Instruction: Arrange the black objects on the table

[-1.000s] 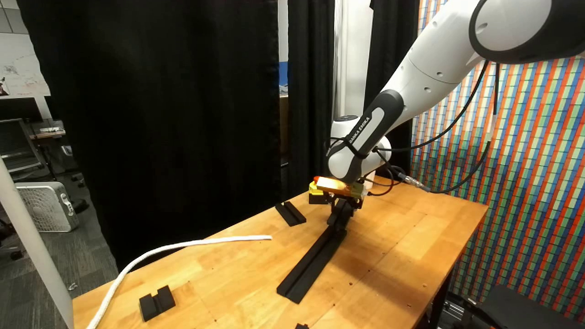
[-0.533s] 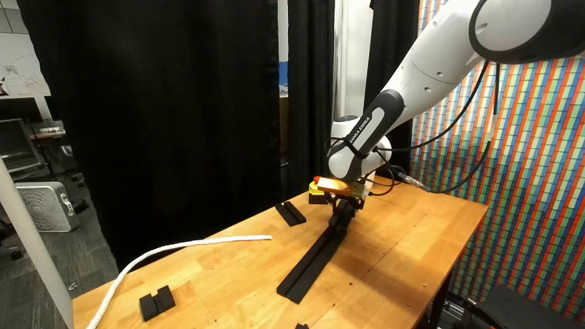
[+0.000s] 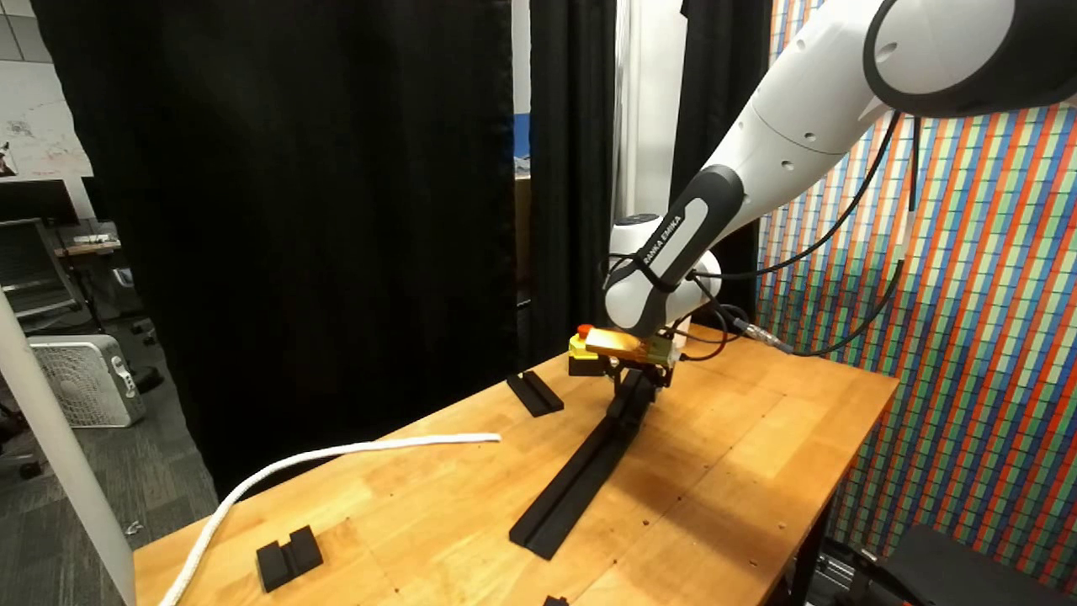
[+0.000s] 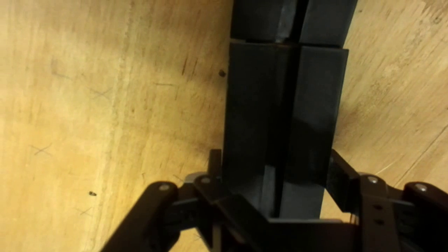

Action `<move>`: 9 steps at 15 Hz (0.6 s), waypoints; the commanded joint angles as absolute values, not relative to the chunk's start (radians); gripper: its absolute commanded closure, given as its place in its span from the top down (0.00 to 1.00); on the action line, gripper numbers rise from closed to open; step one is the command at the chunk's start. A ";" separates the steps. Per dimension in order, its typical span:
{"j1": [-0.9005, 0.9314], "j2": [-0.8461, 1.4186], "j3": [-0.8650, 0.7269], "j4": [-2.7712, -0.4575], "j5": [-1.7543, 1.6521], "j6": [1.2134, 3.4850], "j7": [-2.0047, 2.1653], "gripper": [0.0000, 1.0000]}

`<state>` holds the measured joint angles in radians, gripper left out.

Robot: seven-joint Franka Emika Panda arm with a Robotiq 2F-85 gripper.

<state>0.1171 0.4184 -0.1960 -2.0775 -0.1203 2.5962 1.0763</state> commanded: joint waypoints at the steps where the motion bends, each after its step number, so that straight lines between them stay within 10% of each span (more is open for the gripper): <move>1: 0.113 0.410 -0.193 -2.079 -0.117 2.588 1.073 0.46; 9: 0.100 0.425 -0.169 -2.087 -0.076 2.600 1.056 0.46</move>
